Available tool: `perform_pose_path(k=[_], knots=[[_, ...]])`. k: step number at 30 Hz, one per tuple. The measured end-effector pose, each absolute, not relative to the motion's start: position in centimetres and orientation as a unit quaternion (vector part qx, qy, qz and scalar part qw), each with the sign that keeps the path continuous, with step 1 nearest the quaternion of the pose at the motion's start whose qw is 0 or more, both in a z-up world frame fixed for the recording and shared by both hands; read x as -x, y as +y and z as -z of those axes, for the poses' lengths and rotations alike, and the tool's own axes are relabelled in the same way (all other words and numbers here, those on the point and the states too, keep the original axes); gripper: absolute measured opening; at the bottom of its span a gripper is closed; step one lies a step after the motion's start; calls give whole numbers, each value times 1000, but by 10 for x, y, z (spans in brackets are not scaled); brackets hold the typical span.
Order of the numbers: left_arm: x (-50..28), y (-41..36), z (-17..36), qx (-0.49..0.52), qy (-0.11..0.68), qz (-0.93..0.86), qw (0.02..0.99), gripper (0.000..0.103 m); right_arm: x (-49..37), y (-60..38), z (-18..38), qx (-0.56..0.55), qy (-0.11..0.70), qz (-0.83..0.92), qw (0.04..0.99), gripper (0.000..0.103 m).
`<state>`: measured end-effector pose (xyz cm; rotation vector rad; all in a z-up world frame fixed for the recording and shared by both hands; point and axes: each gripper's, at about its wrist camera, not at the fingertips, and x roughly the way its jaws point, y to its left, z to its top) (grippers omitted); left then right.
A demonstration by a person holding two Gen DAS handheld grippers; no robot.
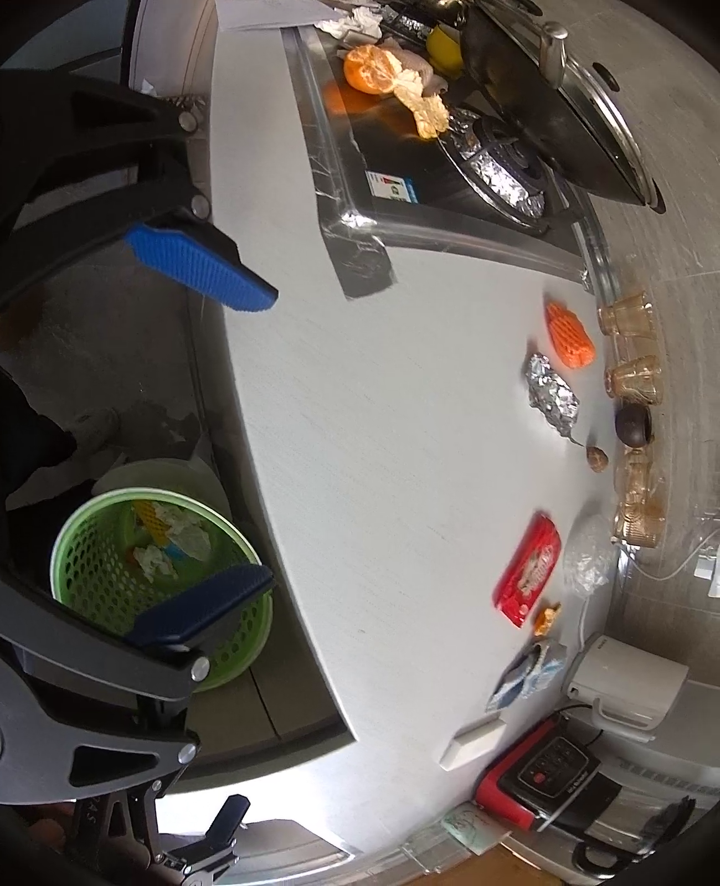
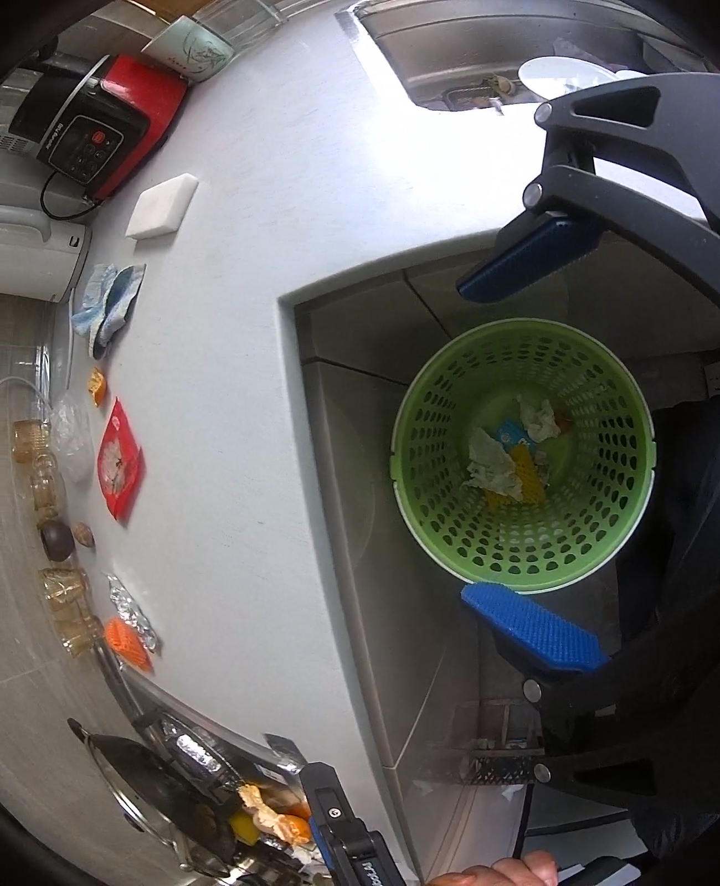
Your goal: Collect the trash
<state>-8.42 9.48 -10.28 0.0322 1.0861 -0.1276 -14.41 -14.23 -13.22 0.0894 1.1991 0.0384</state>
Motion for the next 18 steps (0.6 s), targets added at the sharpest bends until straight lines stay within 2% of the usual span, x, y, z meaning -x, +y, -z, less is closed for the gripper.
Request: perform_pose_path(k=[8,18], knots=[[59,84,98,-11,496,67,865,95,105,-161,128,-45,556,-46,829,101],[-11,79,103,-17,483,66,873,95,22,-176,132,-6,543,-120,831,101]])
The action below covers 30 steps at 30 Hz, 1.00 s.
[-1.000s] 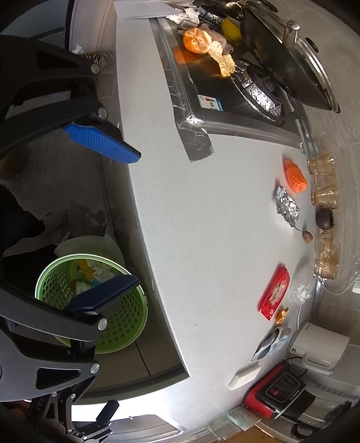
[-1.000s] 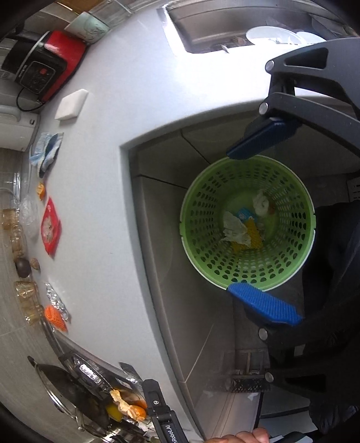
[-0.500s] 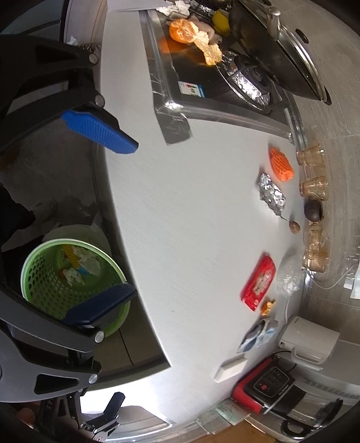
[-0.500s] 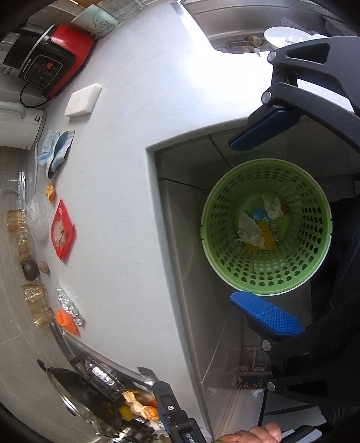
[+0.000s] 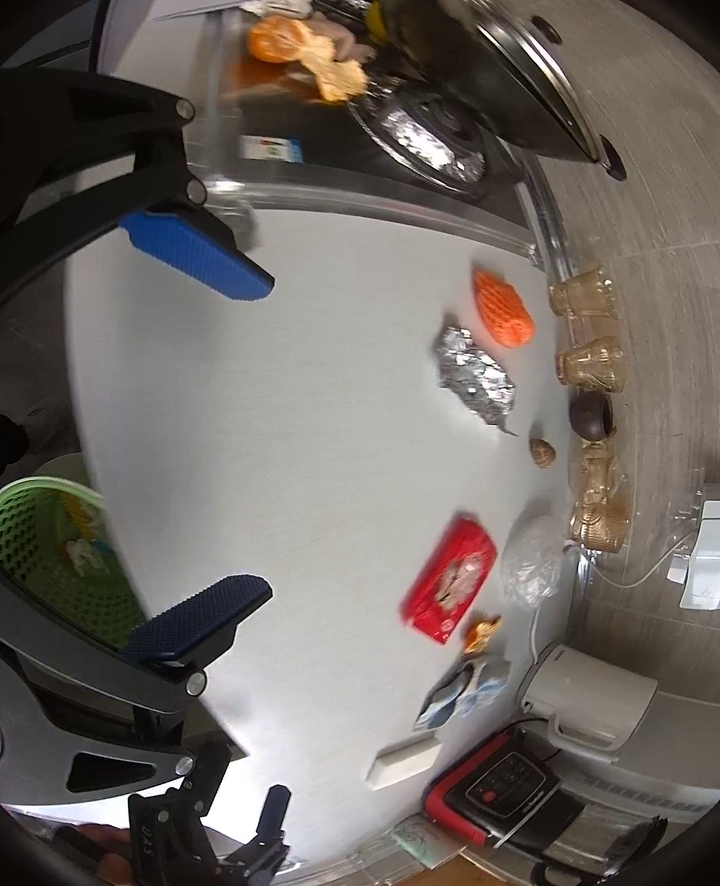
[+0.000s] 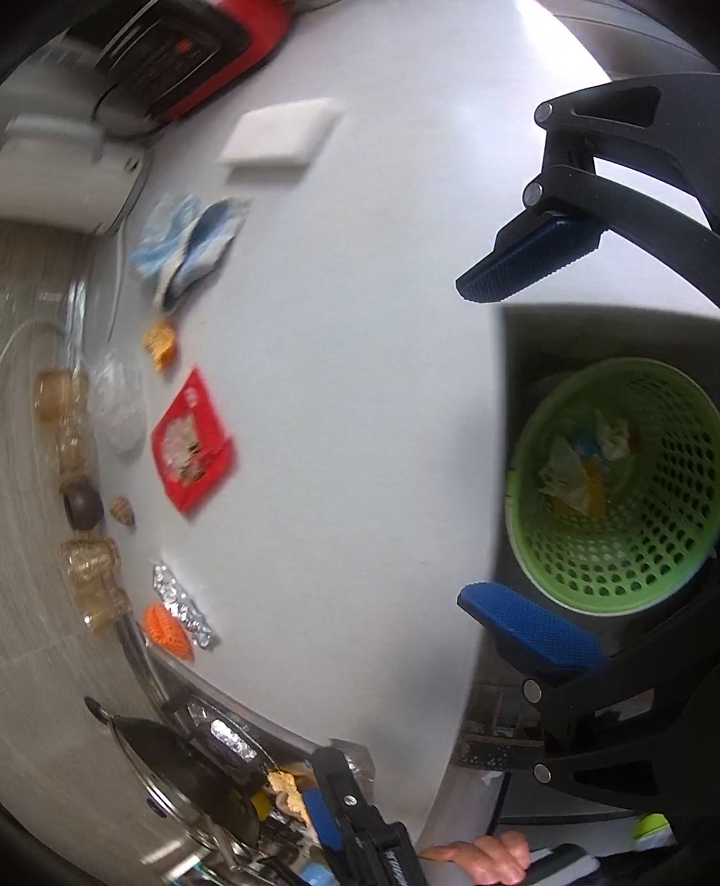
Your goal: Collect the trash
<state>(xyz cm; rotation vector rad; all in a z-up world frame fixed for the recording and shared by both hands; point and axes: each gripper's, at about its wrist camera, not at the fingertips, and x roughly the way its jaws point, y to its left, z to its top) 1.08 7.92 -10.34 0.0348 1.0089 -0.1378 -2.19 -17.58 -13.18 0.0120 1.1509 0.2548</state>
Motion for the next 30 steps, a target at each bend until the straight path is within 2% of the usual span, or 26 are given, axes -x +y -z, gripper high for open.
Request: perform_pose_path(k=[6,21,30], knots=[[-62,86,107,-28,477,94,874,95,-34,-167,137,37,526,-168,833,101],[-220,106,156,-82,495,165,849,95,-168,-142,170,10,533,-186,825,101],[-249,101,179,-98,512,193,831,95,-204,-129,190,39,549,-196,811,101]])
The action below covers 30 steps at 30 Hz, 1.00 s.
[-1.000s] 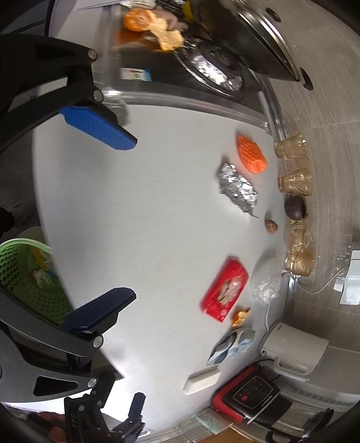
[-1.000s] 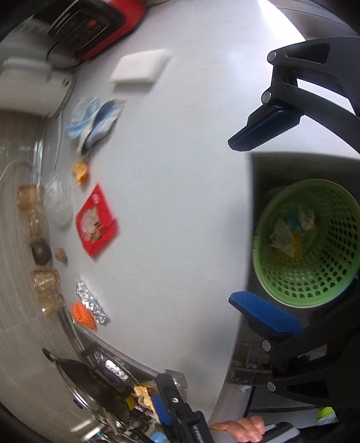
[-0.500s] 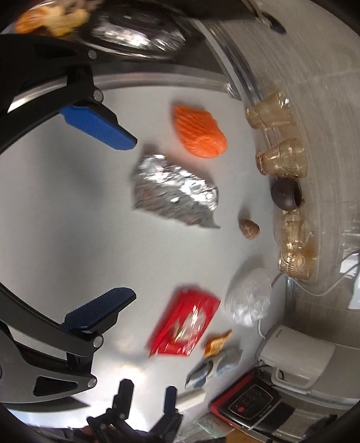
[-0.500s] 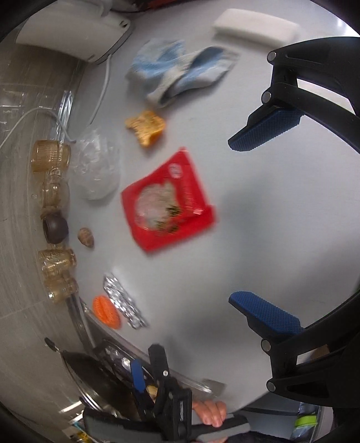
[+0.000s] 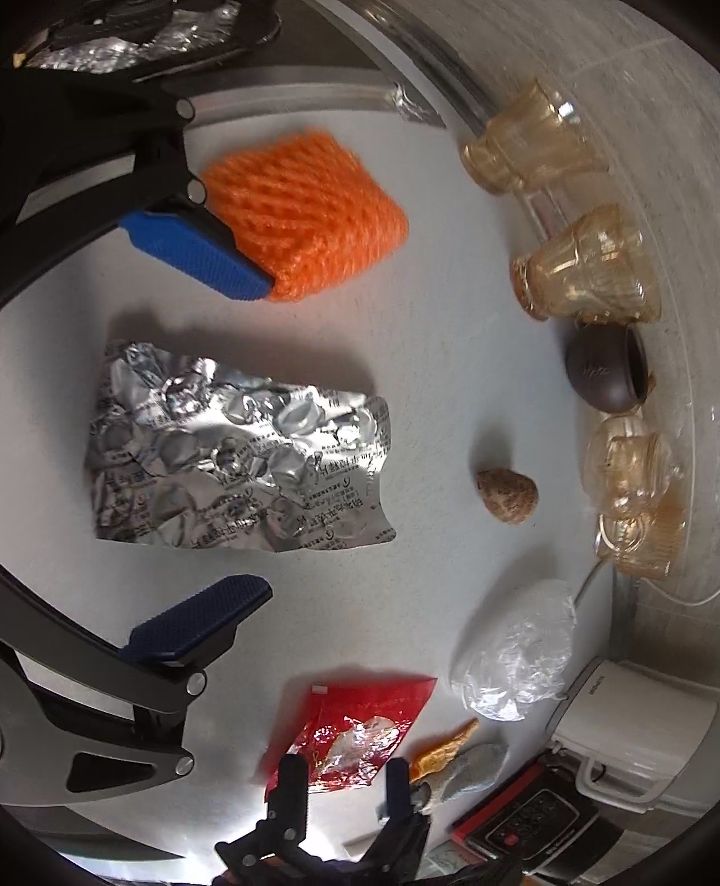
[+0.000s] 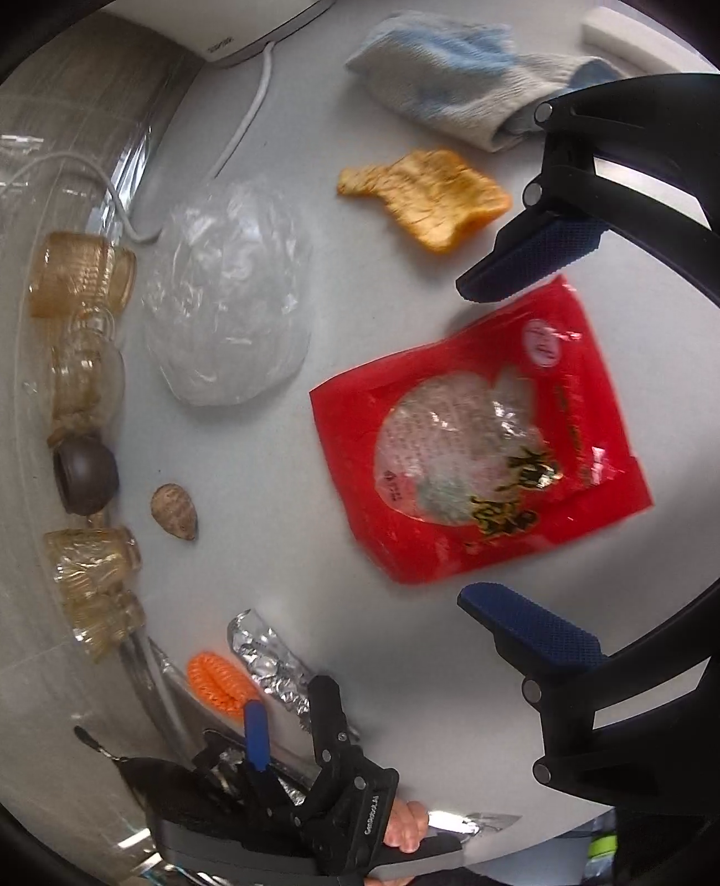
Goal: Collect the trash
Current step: 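Grasp the silver foil blister pack with the left gripper while the right grasps the red snack packet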
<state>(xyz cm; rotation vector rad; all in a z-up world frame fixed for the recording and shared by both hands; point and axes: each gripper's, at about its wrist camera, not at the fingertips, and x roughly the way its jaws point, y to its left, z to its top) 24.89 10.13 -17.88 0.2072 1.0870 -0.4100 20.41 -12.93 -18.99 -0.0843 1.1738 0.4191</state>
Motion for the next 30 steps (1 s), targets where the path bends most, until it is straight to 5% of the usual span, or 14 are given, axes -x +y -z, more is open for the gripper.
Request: perform_pose_path(k=[6,14,18,22,30], knots=[[-256,101,185,-79,523,194,826,94,-213,-129,190,44,546,-190,814,101],[-258,97,184,-97,514,188,831,77,-212,-119,195,99,530,-172,824,95],[-257,93,182,-105,509,189,833,59,-211,-119,189,91,525,-163,830,71],[-255,95,180,-84,511,204,830,55,-208,-120,186,81,525,-149,834,52],[-247,98,178,-63,513,208,830,53,-201,-122,183,41,524,-130,841,36]])
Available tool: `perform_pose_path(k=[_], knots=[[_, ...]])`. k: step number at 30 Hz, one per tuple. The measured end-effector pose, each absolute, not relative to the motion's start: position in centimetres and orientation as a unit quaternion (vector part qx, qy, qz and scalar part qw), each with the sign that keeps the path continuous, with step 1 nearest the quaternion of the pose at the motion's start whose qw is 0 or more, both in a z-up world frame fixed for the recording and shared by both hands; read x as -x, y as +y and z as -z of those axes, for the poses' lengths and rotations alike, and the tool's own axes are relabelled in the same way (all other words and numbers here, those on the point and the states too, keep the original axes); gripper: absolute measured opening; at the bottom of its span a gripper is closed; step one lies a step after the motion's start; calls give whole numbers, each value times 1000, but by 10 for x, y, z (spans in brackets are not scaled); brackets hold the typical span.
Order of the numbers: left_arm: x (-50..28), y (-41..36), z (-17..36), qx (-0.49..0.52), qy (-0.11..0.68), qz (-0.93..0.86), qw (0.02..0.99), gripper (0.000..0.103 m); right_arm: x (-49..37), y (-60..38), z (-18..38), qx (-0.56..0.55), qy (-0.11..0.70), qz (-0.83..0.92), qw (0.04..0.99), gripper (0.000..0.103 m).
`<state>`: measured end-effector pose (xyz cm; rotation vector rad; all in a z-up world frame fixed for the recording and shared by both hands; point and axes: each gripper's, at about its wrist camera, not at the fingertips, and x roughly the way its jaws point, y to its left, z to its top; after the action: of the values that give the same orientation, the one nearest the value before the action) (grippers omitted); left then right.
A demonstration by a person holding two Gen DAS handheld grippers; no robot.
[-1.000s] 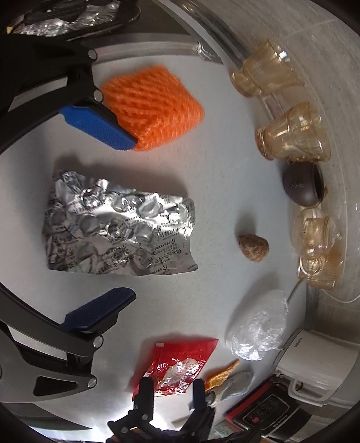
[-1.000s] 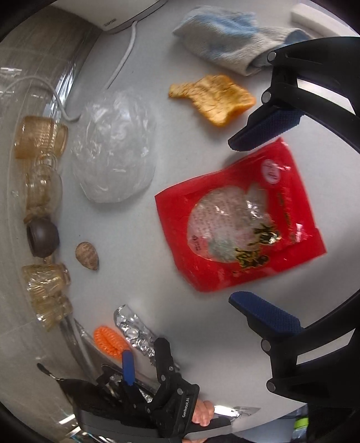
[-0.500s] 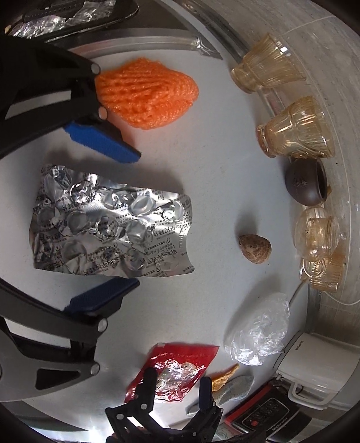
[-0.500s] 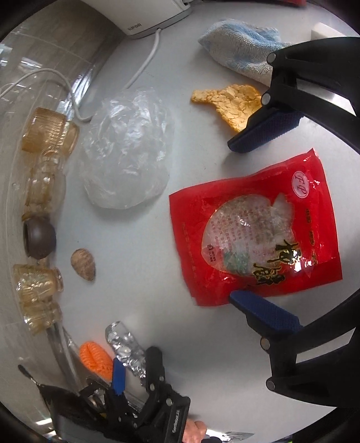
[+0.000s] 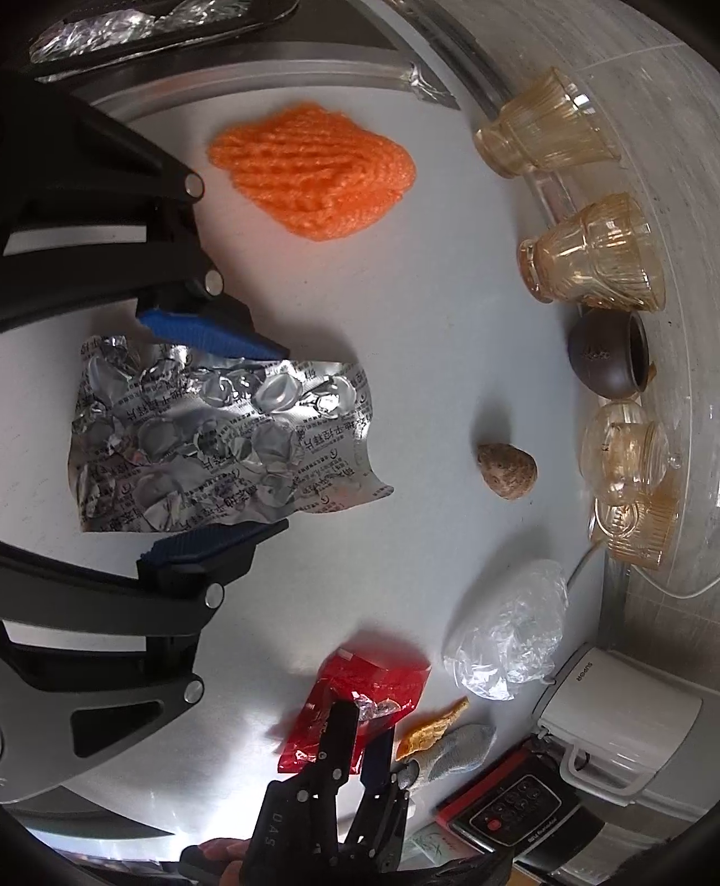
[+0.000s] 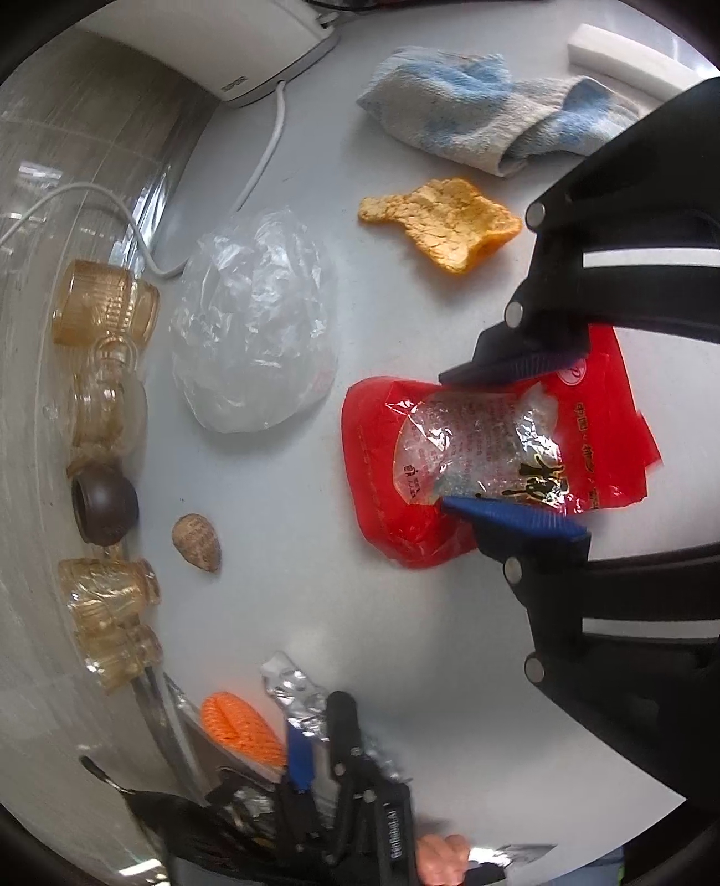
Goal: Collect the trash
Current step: 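Grasp the silver foil blister pack with the left gripper while the right grasps the red snack packet, then carry the foil pack and red packet over the green basket and release both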
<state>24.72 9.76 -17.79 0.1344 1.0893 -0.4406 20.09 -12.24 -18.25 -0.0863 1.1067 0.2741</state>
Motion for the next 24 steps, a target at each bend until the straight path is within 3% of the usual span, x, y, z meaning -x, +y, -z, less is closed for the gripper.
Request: perform_pose_path(k=[11,24], knots=[[-218,100,164,-41,505,211,836,53,-187,-115,176,20,523,-124,843,25],[-123,85,131,-23,490,180,853,53,-104,-124,137,-2,487,-156,859,24]])
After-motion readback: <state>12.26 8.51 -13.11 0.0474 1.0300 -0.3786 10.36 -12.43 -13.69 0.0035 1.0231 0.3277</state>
